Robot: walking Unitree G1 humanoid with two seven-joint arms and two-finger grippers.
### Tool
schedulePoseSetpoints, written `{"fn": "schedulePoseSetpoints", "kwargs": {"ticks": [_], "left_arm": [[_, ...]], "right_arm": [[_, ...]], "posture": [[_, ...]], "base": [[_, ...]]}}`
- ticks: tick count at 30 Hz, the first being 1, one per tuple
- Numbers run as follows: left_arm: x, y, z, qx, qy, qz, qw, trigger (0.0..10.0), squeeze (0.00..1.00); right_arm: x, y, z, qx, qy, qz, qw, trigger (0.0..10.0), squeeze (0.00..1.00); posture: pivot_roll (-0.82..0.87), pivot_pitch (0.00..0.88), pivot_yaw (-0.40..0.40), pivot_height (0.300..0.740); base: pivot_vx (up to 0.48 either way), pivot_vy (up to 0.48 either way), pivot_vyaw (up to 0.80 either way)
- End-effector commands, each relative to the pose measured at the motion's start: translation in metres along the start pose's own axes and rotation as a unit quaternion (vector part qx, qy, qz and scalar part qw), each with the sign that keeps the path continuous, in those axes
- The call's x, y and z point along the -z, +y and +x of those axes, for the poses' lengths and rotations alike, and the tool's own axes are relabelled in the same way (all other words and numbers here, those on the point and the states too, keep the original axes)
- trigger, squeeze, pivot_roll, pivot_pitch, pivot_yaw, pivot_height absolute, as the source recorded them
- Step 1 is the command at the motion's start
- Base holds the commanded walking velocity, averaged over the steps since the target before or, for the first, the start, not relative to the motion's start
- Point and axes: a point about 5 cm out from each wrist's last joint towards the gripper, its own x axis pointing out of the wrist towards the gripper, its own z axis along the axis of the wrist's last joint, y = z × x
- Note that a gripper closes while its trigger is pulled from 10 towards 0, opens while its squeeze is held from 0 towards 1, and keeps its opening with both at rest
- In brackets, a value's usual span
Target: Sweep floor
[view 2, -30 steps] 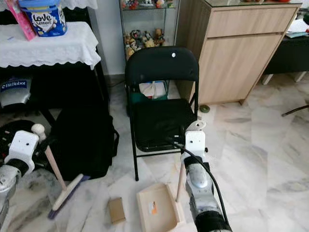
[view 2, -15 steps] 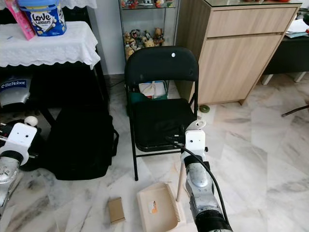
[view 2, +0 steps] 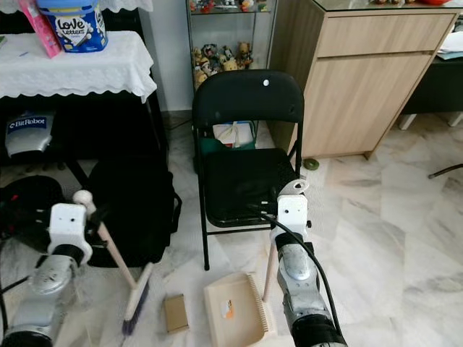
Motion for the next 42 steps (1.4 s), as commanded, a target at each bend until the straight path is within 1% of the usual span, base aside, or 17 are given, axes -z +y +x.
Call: {"fn": "schedulePoseSetpoints", "kwargs": {"ticks": [1, 6, 8, 9, 11, 12, 15, 18, 26, 31, 33, 35, 38, 42], "left_arm": [[-0.015, 0.003, 0.003, -0.017, -0.037, 0.007, 0.999, 10.0, 0.0], [-0.017, -0.002, 0.005, -0.009, -0.046, 0.004, 0.999, 10.0, 0.0], [-0.017, -0.001, 0.004, -0.007, -0.044, 0.009, 0.999, 10.0, 0.0], [-0.017, 0.0, 0.003, -0.002, -0.044, 0.02, 0.999, 10.0, 0.0], [-0.018, 0.003, 0.002, -0.003, -0.044, 0.036, 0.998, 10.0, 0.0], [-0.017, 0.005, 0.002, -0.005, -0.042, 0.038, 0.998, 10.0, 0.0], [-0.017, 0.006, 0.002, -0.005, -0.043, 0.042, 0.998, 10.0, 0.0], [-0.017, 0.003, 0.003, -0.003, -0.042, 0.039, 0.998, 10.0, 0.0], [-0.012, -0.007, 0.002, 0.004, -0.035, 0.024, 0.999, 10.0, 0.0], [-0.011, -0.01, 0.004, 0.002, -0.033, 0.018, 0.999, 10.0, 0.0], [-0.012, -0.012, 0.006, 0.002, -0.037, 0.013, 0.999, 10.0, 0.0], [-0.013, -0.013, 0.006, 0.002, -0.039, 0.011, 0.999, 10.0, 0.0], [-0.014, -0.014, 0.007, 0.0, -0.041, 0.008, 0.999, 10.0, 0.0], [-0.013, -0.015, 0.006, 0.003, -0.043, 0.005, 0.999, 10.0, 0.0]], "right_arm": [[-0.007, -0.003, 0.002, 0.015, -0.02, 0.015, 1.0, 10.0, 0.0], [-0.007, -0.004, 0.001, 0.02, -0.022, 0.009, 1.0, 10.0, 0.0], [-0.006, -0.005, 0.001, 0.022, -0.02, 0.008, 1.0, 10.0, 0.0], [-0.004, -0.006, 0.0, 0.025, -0.018, 0.009, 1.0, 10.0, 0.0], [0.002, -0.008, -0.002, 0.033, 0.002, 0.002, 0.999, 10.0, 0.0], [0.006, -0.009, -0.002, 0.039, 0.014, -0.003, 0.999, 10.0, 0.0], [0.007, -0.01, -0.001, 0.043, 0.02, 0.001, 0.999, 10.0, 0.0], [0.008, -0.012, 0.002, 0.048, 0.028, -0.01, 0.998, 10.0, 0.0], [0.015, -0.029, 0.007, 0.096, 0.062, 0.006, 0.993, 10.0, 0.0], [0.01, -0.034, 0.013, 0.105, 0.051, -0.009, 0.993, 10.0, 0.0], [0.005, -0.041, 0.015, 0.126, 0.033, -0.011, 0.991, 10.0, 0.0], [0.005, -0.043, 0.014, 0.133, 0.03, -0.011, 0.991, 10.0, 0.0], [0.011, -0.045, 0.011, 0.137, 0.036, -0.014, 0.99, 10.0, 0.0], [0.023, -0.042, 0.003, 0.124, 0.061, -0.019, 0.99, 10.0, 0.0]], "posture": [[-0.07, 0.032, -0.004, 0.74], [-0.08, 0.02, -0.001, 0.74], [-0.08, 0.019, 0.0, 0.74], [-0.08, 0.018, 0.0, 0.74], [-0.07, 0.017, -0.001, 0.74], [-0.07, 0.017, -0.001, 0.74], [-0.07, 0.017, -0.001, 0.74], [-0.08, 0.03, -0.003, 0.74], [-0.08, 0.043, -0.008, 0.74], [-0.09, 0.05, -0.012, 0.74], [-0.08, 0.054, -0.015, 0.74], [-0.08, 0.055, -0.015, 0.74], [-0.08, 0.06, -0.016, 0.74], [-0.08, 0.065, -0.016, 0.74]], "base": [[0.0, 0.0, 0.0], [0.0, 0.0, 0.0], [0.0, 0.0, 0.0], [0.0, 0.0, 0.0], [0.0, 0.0, 0.0], [0.0, 0.0, 0.0], [0.0, 0.0, 0.0], [0.0, 0.0, 0.0], [0.0, 0.0, 0.0], [0.0, 0.0, 0.0], [0.0, 0.0, 0.0], [0.0, 0.0, 0.0], [0.0, 0.0, 0.0], [0.0, 0.0, 0.0]]}}
